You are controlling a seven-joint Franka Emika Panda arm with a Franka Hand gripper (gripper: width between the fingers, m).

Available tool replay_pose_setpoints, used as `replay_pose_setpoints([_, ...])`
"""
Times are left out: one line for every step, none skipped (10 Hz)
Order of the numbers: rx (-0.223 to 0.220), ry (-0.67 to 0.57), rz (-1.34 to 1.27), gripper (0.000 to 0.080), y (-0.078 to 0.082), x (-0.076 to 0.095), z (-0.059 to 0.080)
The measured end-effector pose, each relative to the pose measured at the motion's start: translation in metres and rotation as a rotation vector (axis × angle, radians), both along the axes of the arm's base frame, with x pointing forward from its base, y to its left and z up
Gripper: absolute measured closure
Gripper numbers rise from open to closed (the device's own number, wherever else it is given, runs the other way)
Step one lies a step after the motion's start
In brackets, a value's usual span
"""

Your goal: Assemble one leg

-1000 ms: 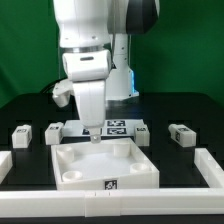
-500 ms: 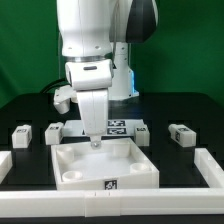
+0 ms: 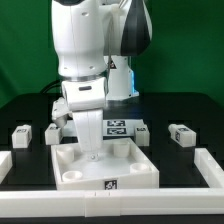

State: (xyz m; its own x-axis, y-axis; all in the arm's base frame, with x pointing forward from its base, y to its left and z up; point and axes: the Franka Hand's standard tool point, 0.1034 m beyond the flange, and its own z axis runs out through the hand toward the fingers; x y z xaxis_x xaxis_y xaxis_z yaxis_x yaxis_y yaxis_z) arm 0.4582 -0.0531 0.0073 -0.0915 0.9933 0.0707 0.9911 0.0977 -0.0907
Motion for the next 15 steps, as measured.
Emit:
replay_pose_setpoints([0.000, 0.000, -0.001, 0.0149, 0.000, 0.000, 0.000])
replay_pose_setpoints([0.000, 0.001, -0.001, 0.0272, 0.000, 0.000, 0.000])
replay_pose_setpoints([0.000, 0.001, -0.001, 0.0407, 0.000, 0.000, 0.000])
replay_pose_setpoints([0.000, 0.001, -0.001, 0.0407, 0.000, 0.000, 0.000])
replay_pose_setpoints([0.000, 0.001, -0.001, 0.0590, 0.000, 0.000, 0.000])
replay_pose_setpoints([0.000, 0.001, 0.000, 0.0717, 0.000, 0.000, 0.000])
replay_pose_setpoints([-0.001, -0.007, -0.002, 0.0717, 0.000, 0.002, 0.000])
replay_pose_setpoints([-0.001, -0.008, -0.002, 0.0732, 0.000, 0.002, 0.000])
replay_pose_setpoints([-0.001, -0.008, -0.002, 0.0732, 0.000, 0.002, 0.000])
replay_pose_setpoints([-0.001, -0.008, -0.002, 0.0732, 0.000, 0.002, 0.000])
replay_pose_setpoints([-0.001, -0.009, -0.002, 0.0732, 0.000, 0.002, 0.001])
replay_pose_setpoints([-0.001, -0.009, -0.002, 0.0732, 0.000, 0.002, 0.001])
replay_pose_setpoints([-0.001, -0.010, -0.002, 0.0733, 0.000, 0.002, 0.001])
replay_pose_setpoints([-0.001, -0.009, -0.012, 0.0732, 0.002, 0.002, 0.001])
replay_pose_setpoints([-0.002, -0.007, -0.047, 0.0732, 0.011, 0.004, 0.001])
